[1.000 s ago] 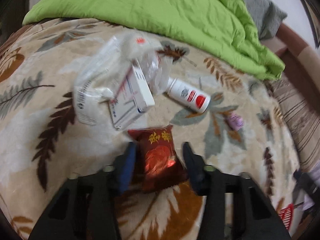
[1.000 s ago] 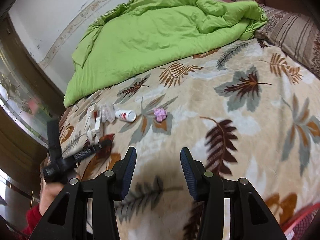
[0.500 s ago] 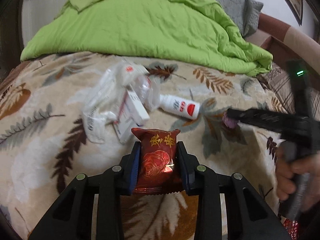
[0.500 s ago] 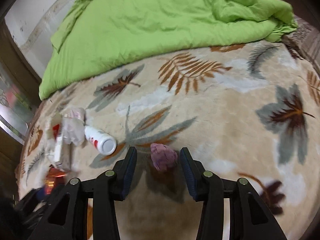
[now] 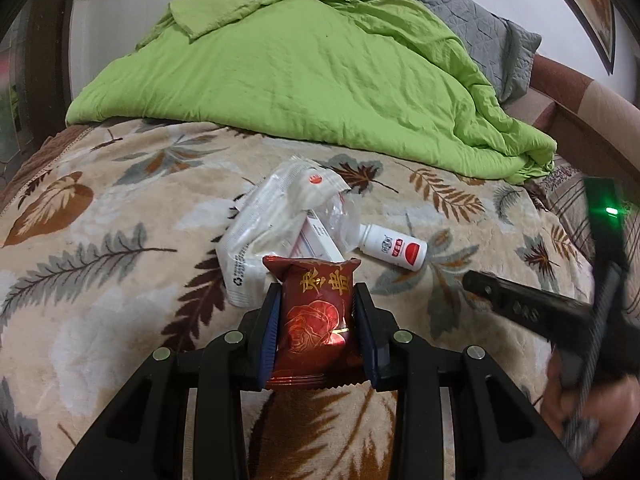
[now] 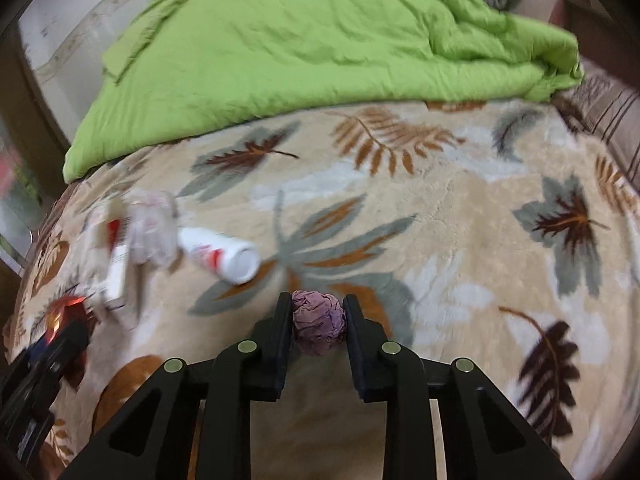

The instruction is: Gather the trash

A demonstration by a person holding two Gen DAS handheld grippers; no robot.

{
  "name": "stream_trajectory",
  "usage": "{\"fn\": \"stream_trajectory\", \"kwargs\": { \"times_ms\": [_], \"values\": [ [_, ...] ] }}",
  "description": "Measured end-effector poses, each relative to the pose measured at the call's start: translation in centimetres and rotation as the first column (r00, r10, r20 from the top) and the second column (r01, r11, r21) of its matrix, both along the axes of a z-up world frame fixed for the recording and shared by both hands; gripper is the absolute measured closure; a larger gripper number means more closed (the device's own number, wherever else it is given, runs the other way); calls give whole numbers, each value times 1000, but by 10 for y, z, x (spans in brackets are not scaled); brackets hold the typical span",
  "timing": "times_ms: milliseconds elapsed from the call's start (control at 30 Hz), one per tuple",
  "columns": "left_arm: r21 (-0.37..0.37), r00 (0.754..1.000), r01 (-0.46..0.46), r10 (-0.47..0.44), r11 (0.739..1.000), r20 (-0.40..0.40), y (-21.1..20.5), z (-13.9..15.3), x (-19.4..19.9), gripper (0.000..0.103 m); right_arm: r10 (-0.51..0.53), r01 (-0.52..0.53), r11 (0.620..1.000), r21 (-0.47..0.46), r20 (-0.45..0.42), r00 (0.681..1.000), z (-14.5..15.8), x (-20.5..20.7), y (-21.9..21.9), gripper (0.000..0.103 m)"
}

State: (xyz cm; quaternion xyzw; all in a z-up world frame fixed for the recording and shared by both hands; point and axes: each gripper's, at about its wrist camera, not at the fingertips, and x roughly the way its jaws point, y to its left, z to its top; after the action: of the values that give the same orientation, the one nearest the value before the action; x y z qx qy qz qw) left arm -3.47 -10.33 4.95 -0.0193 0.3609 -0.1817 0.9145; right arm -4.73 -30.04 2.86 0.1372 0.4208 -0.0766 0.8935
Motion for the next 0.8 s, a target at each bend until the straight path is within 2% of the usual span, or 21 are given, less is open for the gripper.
{"fn": "stream_trajectory", "kwargs": {
  "times_ms": [167,333,800],
  "values": [
    [2,1000,-7,7,1000,9,3,2,0,70,9,-6,998,-62,51,999,17,-21,27,76],
    [2,1000,-19,19,1000,17,8,3,0,70,35,-27,993,-112,71,997,21,-29,42,76],
    [15,999,-22,22,1000,25,10,3,-3,70,24,-10,992,-125,111,993,26,-34,40,76]
  ]
}}
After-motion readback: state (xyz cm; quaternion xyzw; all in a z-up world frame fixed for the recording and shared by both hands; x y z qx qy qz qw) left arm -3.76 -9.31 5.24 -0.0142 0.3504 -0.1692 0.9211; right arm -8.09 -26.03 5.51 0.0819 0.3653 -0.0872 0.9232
